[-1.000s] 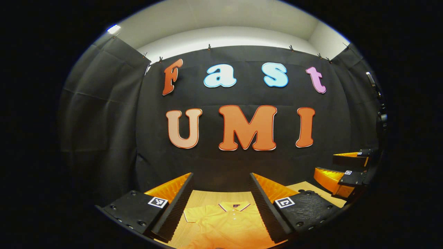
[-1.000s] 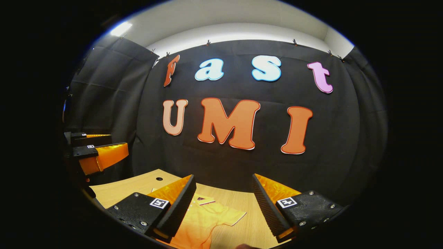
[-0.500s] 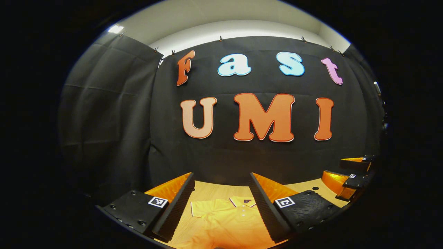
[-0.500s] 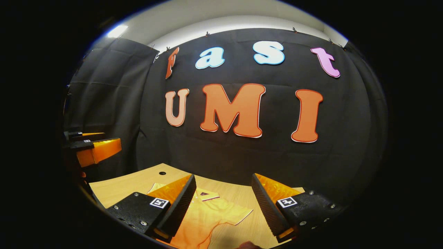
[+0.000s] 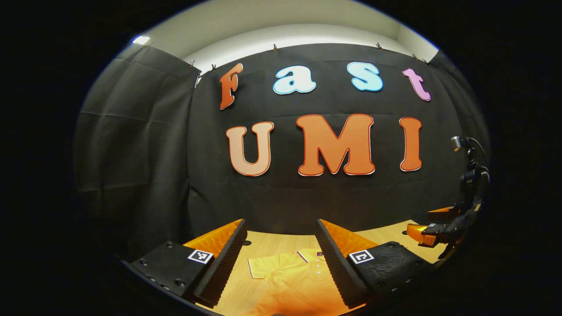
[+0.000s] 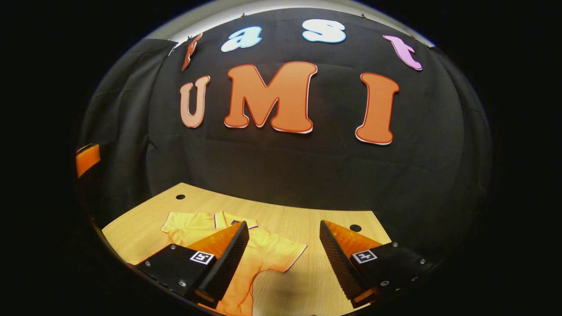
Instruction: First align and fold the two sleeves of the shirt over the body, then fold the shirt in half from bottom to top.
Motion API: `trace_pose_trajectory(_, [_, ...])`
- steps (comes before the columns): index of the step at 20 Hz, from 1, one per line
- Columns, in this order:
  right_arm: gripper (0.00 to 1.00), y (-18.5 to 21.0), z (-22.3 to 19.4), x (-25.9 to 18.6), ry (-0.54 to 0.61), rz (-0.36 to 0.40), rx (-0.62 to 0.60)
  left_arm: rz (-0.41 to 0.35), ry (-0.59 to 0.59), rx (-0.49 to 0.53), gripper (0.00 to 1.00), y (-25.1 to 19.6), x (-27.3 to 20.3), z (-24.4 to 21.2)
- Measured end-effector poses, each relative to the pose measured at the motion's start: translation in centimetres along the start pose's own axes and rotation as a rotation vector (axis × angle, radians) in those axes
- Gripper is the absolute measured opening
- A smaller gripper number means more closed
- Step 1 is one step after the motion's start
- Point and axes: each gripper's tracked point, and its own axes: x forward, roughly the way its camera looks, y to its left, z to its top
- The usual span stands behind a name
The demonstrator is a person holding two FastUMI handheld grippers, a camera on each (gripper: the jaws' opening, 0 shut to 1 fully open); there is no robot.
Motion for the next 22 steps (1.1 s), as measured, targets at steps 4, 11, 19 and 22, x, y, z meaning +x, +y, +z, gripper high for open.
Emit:
trace_pose_trajectory(4, [0.98,0.4,-1.9,2.8,0.126,-0.030,0.060,-0.036,-0.009,0.021,0.96,1.9,1.8,0.1])
trace_pose_trajectory(11, [0.99,0.7,-7.1,7.9,0.384,-0.078,0.221,-0.038,-0.005,0.040,0.96,6.1,3.7,-0.2])
trace_pose_trajectory(19, [0.99,-0.7,-12.2,12.6,0.669,-0.127,0.293,0.005,0.089,-0.035,0.96,9.1,5.9,-3.9])
trace_pose_trajectory(22, [0.98,-1.2,-14.1,14.0,0.736,-0.128,0.319,0.023,0.120,-0.052,0.96,9.5,6.4,-4.9])
